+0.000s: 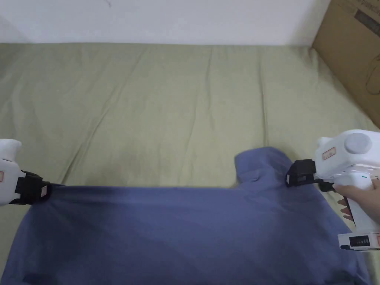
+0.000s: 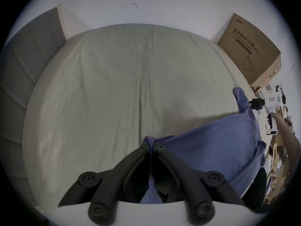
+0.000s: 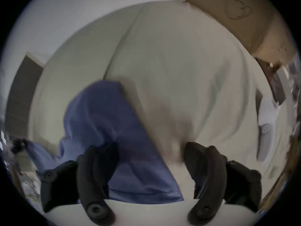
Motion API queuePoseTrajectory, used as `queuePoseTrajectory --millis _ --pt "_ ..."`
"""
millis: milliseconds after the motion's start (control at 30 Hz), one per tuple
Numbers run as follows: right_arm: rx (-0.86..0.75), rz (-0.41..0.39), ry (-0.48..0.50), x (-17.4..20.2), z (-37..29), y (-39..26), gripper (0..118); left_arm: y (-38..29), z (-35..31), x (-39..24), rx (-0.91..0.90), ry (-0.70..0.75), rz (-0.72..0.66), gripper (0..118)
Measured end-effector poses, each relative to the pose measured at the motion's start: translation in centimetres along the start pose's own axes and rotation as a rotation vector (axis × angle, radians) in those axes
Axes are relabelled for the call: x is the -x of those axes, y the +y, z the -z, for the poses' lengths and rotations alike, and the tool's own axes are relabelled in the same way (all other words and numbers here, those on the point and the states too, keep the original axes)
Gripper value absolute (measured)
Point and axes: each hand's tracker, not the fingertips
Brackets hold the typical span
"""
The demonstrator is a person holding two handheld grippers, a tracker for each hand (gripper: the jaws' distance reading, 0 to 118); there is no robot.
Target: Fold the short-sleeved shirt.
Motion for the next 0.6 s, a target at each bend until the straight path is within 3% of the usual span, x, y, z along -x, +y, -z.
queuePoseTrajectory --millis 33,100,133,200,367,600 --pt "-0.028 -0.076 -0.051 0.8 -0.5 -0.4 84 -0.1 0.0 0.1 0.006 0.000 -0.004 2" --pt "-0.043 -0.099 0.003 1.7 -1.6 -0.9 63 -0.1 0.1 0.2 0.016 0.000 -0.009 2" --pt "-0.037 -0.086 0.045 1.8 -2.1 -1.4 26 -0.1 0.1 0.2 0.020 -0.002 -0.010 2" --pt "-0.037 -0.095 0.089 2.3 -2.9 -2.2 1 -0.4 0.0 0.2 0.024 -0.005 -0.012 2" --pt "-0.160 -0.029 0.159 2.3 -7.7 -4.3 0 -1.1 -2.0 0.2 -0.009 -0.019 -0.031 2" --pt "-0.285 0.055 0.243 -2.1 -18.0 -10.5 0 -4.8 -8.8 0.0 -0.109 -0.079 -0.045 2"
